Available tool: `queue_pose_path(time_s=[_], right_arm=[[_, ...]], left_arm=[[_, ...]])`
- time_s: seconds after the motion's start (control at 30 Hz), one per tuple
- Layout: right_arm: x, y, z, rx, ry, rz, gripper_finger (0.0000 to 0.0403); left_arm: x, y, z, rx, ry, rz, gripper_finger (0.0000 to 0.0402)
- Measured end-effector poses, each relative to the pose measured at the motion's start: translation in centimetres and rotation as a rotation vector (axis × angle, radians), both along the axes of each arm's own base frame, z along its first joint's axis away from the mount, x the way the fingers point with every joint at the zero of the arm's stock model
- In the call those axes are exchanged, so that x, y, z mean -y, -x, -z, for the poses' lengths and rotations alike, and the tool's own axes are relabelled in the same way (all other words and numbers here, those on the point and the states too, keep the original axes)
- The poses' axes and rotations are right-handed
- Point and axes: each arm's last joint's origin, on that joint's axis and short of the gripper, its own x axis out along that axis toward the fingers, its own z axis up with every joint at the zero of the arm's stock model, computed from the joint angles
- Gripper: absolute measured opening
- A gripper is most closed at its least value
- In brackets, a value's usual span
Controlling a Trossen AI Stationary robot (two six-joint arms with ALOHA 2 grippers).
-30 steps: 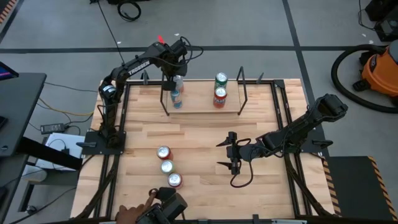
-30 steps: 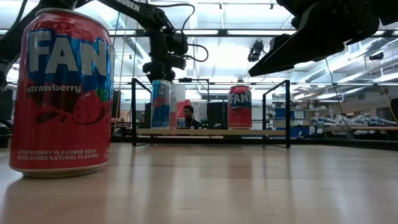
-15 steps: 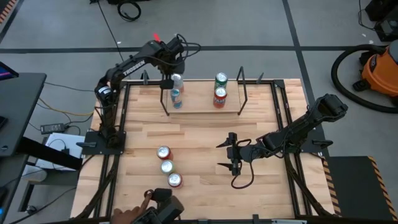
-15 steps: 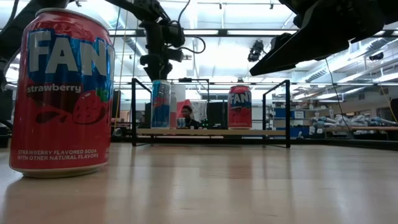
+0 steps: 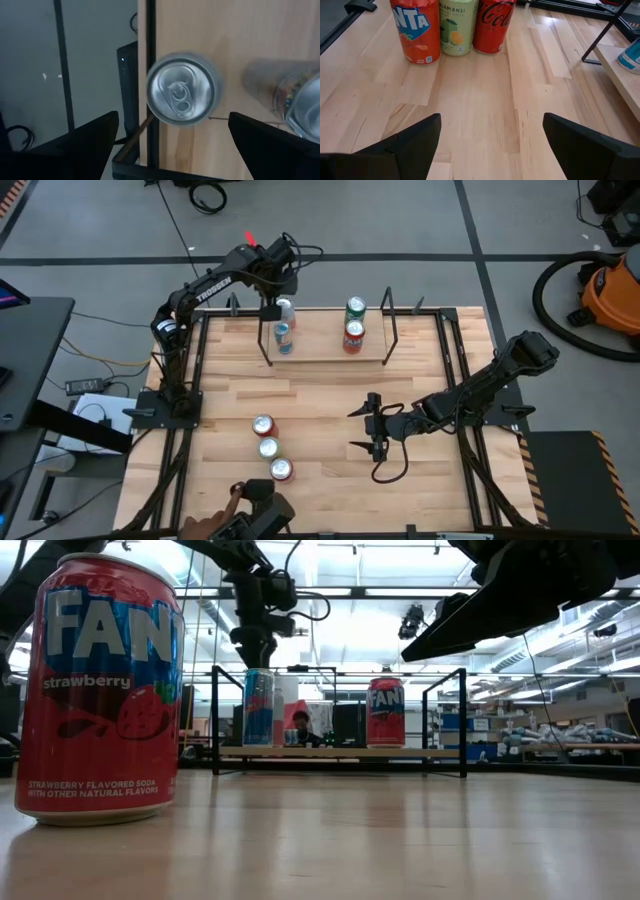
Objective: Place canned beverage on shelf
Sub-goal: Put the white-orange soda can on the shelf
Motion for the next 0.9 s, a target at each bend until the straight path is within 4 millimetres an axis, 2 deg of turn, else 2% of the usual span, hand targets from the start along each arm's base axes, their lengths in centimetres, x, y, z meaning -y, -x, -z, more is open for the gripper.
queue_pose_path(time_s=[0.3, 0.73, 0.9], right_arm=[[0.0, 0.0, 0.0, 0.002, -0.001, 0.0, 0.0362], [-0.1, -0.1, -0.2, 0.019, -0.019, -0.014, 0.0362], [-0.2, -0.2, -0.3, 0.028, -0.027, -0.023, 0.0362]], left_arm=[[-1.4, -0.5, -0.5, 0.175, -0.048, -0.2, 0.0389], [-2.5, 0.4, 0.0, 0.339, 0.11, -0.657, 0.0389], [-2.8, 0.7, 0.0, 0.403, 0.187, -0.773, 0.0389]])
